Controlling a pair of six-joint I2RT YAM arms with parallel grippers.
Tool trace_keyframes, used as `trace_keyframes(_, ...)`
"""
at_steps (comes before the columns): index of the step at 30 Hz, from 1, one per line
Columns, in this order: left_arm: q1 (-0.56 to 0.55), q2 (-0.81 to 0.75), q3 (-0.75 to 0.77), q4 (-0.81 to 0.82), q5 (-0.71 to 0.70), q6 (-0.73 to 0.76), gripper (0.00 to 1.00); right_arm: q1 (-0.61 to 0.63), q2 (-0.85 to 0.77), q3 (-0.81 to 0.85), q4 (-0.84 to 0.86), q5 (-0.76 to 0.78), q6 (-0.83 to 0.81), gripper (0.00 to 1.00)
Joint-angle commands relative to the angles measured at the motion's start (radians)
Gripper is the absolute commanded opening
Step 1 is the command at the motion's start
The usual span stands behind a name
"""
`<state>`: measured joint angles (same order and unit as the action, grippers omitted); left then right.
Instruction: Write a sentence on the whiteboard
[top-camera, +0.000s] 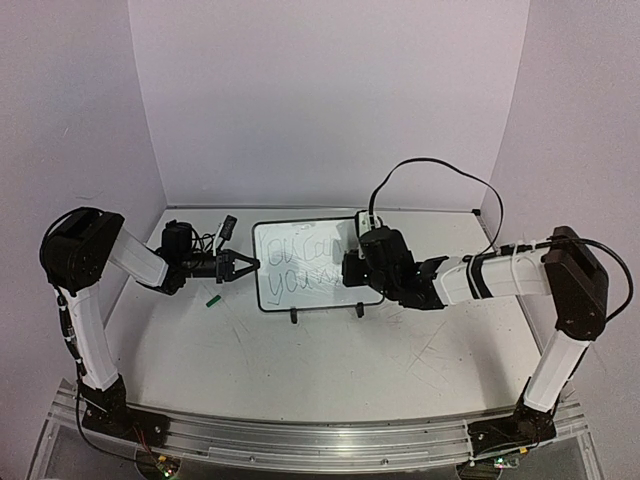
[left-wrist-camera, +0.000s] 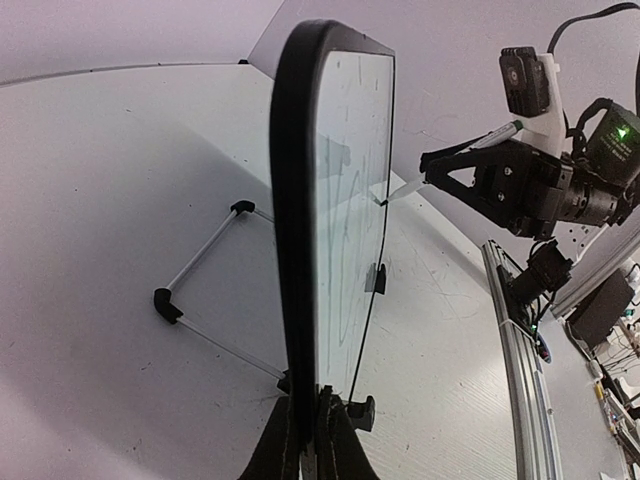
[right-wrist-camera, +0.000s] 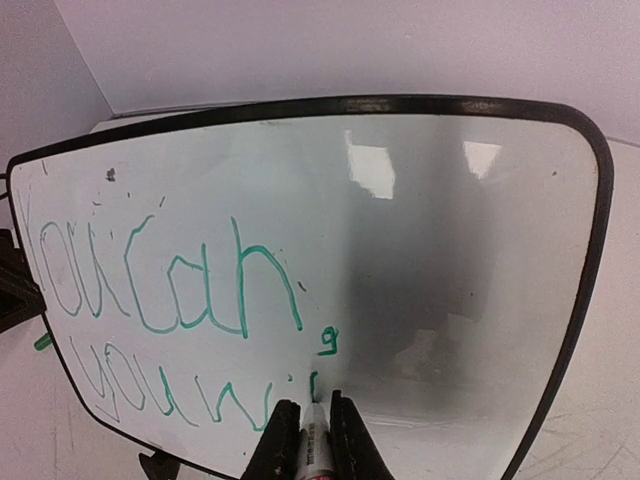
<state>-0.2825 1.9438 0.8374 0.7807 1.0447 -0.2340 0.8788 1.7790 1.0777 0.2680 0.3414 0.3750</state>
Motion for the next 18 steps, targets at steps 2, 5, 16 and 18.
trace_keyframes(2,-0.005,-0.012,0.025,-0.061,-0.083,0.047,0.00,0.002,0.028,-0.021,-0.006,0.005,0.029,0.00)
trace_keyframes(5,-0.005,-0.012,0.024,-0.061,-0.082,0.047,0.00,0.004,0.040,-0.028,-0.006,0.002,0.038,0.00)
trace_keyframes(16,-0.005,-0.011,0.026,-0.063,-0.081,0.048,0.00,0.007,0.052,-0.058,0.002,0.004,0.062,0.00)
trace_keyframes(18,-0.004,-0.010,0.026,-0.065,-0.081,0.048,0.00,0.007,0.048,-0.060,0.002,0.007,0.059,0.00)
